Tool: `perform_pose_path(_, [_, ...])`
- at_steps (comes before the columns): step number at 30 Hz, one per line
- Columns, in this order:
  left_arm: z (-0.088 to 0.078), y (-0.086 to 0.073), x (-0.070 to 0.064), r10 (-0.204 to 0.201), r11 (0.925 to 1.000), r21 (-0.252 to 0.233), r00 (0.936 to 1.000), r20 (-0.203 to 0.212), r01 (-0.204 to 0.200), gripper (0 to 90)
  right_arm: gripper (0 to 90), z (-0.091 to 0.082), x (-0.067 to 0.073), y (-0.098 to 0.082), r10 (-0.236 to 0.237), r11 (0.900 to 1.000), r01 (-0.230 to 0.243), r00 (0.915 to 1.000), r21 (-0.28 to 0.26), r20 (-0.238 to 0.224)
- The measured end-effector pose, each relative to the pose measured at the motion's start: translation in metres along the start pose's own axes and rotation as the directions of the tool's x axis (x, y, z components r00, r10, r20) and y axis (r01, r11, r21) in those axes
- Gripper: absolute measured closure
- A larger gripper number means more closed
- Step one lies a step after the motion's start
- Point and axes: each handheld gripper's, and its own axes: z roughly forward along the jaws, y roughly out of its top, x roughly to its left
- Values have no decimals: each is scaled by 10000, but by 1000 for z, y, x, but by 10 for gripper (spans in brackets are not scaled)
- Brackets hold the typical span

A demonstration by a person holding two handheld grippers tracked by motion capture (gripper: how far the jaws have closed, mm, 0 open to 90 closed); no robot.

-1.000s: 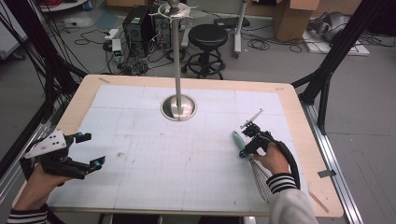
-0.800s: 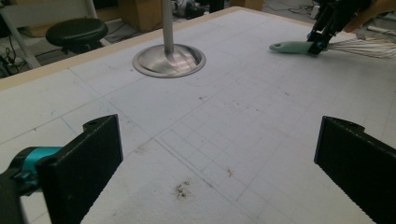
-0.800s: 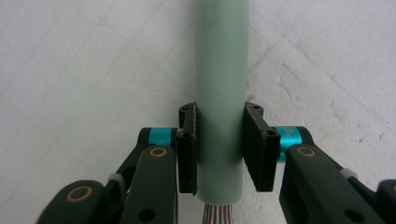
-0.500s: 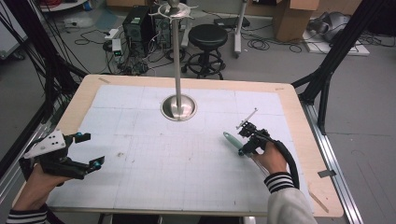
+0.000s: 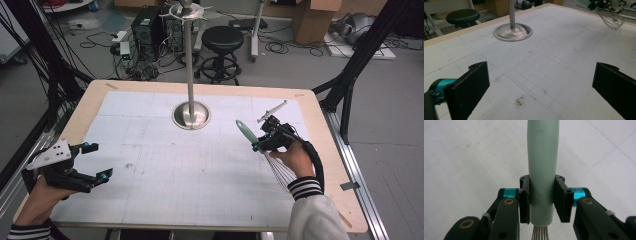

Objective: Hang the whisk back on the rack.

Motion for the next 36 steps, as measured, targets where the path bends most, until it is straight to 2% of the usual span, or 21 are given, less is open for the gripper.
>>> perform_pose_path(3, [-1, 0, 0, 4, 10000, 1, 10000, -23, -4, 17, 697, -6, -2, 4, -89, 9985, 64, 9989, -542, -456])
perform_pose_path(7, [-1, 0, 1, -3, 10000, 4, 10000, -49, 3, 17, 697, -15, -4, 11, -88, 9963, 43, 9985, -854, -531])
perform_pose_path(9, [-1, 0, 1, -5, 10000, 0, 10000, -80, 5, 17, 697, -18, -5, 14, -177, 9947, 101, 9971, -1028, -734])
perform_pose_path(11, [-1, 0, 1, 8, 10000, -3, 10000, -66, -8, 17, 697, -24, -6, 19, -315, 9894, 173, 9948, -1442, -968])
perform_pose_path(13, [-2, 0, 1, 23, 10000, 12, 10000, -71, -22, 17, 697, -26, -7, 21, -409, 9871, 243, 9939, -1583, -1028])
perform_pose_path(15, [-2, 0, 1, 25, 10000, 4, 10000, -60, -25, 17, 697, -29, -8, 23, -412, 9843, 234, 9943, -1750, -988])
perform_pose_path(18, [-2, 0, 1, 22, 10000, -1, 10000, -69, -22, 17, 697, -34, -8, 27, -715, 9786, 530, 9936, -1988, -869])
perform_pose_path(20, [-2, 0, 1, 27, 10000, 11, 10000, -66, -27, 17, 697, -37, -8, 30, -700, 9750, 525, 9948, -2159, -738])
perform_pose_path(26, [-1, 1, -2, 202, 9998, 31, 9997, 150, -202, 17, 697, -47, -11, 40, -702, 9658, 438, 9930, -2557, -950])
perform_pose_path(28, [0, 1, -3, 220, 9997, 44, 9995, 210, -221, 17, 697, -51, -10, 45, -696, 9618, 441, 9939, -2701, -857])
perform_pose_path(30, [0, 1, -3, 185, 9998, 66, 9996, 223, -186, 17, 697, -56, -10, 51, -763, 9565, 517, 9942, -2871, -754])
perform_pose_path(34, [1, 0, -4, 290, 9995, 138, 9981, 544, -298, 17, 697, -63, -9, 61, -930, 9516, 609, 9913, -3013, -933])
perform_pose_path(36, [2, 1, -4, 287, 9994, 195, 9982, 528, -297, 17, 697, -66, -9, 66, -1064, 9489, 762, 9908, -3064, -831])
